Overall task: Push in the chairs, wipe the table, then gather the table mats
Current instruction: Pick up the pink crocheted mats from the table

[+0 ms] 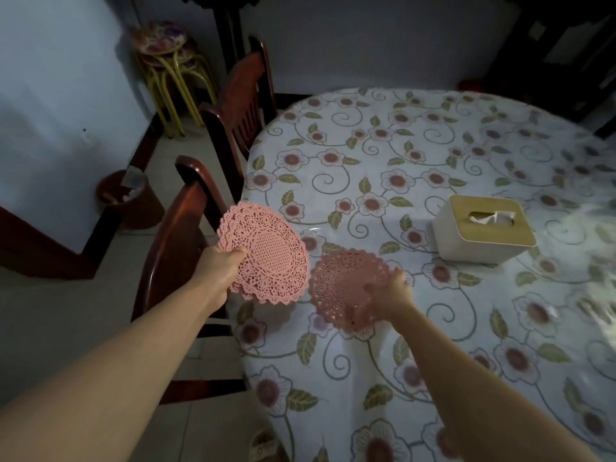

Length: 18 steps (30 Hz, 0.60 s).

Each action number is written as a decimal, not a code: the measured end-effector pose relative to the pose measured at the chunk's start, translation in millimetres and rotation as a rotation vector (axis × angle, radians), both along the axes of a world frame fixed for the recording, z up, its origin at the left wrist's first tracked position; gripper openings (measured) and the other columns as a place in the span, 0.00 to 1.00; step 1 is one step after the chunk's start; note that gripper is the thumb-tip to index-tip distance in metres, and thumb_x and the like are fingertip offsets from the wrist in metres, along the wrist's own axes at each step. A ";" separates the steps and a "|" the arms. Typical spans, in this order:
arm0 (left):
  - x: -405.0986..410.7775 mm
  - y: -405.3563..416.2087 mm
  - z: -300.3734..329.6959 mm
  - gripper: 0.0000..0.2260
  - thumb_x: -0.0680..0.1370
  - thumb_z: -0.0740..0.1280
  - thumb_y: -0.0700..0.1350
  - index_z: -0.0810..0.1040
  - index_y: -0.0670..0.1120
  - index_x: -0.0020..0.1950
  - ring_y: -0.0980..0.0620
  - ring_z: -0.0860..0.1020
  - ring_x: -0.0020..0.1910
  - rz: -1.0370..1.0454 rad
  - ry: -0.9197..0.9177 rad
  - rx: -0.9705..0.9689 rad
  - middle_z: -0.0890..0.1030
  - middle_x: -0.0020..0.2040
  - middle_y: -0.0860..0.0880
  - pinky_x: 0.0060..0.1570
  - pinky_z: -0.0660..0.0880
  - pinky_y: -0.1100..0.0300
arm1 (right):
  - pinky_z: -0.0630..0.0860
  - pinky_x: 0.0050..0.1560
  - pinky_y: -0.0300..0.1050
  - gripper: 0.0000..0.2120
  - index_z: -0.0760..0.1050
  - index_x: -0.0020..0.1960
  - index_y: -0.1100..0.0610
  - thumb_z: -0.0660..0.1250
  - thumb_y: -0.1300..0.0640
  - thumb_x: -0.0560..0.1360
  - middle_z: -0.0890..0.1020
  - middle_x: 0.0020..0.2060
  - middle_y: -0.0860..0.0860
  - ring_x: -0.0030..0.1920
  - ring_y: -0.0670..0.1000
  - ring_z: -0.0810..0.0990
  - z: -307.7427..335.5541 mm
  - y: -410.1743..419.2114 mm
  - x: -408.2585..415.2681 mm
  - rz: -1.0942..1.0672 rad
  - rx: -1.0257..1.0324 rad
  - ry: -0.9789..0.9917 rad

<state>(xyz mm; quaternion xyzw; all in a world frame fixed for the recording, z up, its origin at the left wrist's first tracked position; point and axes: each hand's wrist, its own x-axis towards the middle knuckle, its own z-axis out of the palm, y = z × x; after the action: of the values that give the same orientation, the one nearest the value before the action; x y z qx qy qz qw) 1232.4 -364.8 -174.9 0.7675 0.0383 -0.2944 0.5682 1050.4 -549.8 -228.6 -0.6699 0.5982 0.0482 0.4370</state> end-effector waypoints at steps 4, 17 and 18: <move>0.3 -4.6 15.3 0.14 0.78 0.63 0.40 0.73 0.40 0.64 0.46 0.76 0.58 -0.095 0.021 -0.071 0.78 0.59 0.46 0.62 0.71 0.49 | 0.55 0.73 0.62 0.47 0.46 0.77 0.54 0.71 0.44 0.70 0.52 0.76 0.58 0.75 0.61 0.51 39.3 13.3 9.9 0.143 -0.040 -0.034; 25.8 -17.0 70.7 0.14 0.76 0.67 0.41 0.76 0.41 0.61 0.43 0.78 0.57 -0.216 0.012 -0.272 0.80 0.57 0.43 0.62 0.72 0.43 | 0.77 0.29 0.36 0.30 0.64 0.64 0.56 0.76 0.53 0.69 0.75 0.43 0.49 0.37 0.49 0.79 139.2 49.7 77.0 0.121 -0.127 -0.387; 29.9 -20.2 68.3 0.15 0.75 0.68 0.42 0.76 0.41 0.61 0.42 0.78 0.57 -0.210 0.006 -0.270 0.81 0.57 0.43 0.62 0.72 0.42 | 0.72 0.25 0.32 0.30 0.63 0.65 0.56 0.75 0.58 0.69 0.73 0.42 0.48 0.35 0.47 0.77 141.5 47.8 77.9 0.102 -0.177 -0.405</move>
<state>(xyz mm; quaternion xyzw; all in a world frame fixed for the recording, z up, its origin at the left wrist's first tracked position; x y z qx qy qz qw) 1262.3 -385.0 -106.6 0.6831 -0.0804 -0.3571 0.6319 1128.2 -502.0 -87.2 -0.7310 0.4657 -0.1180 0.4845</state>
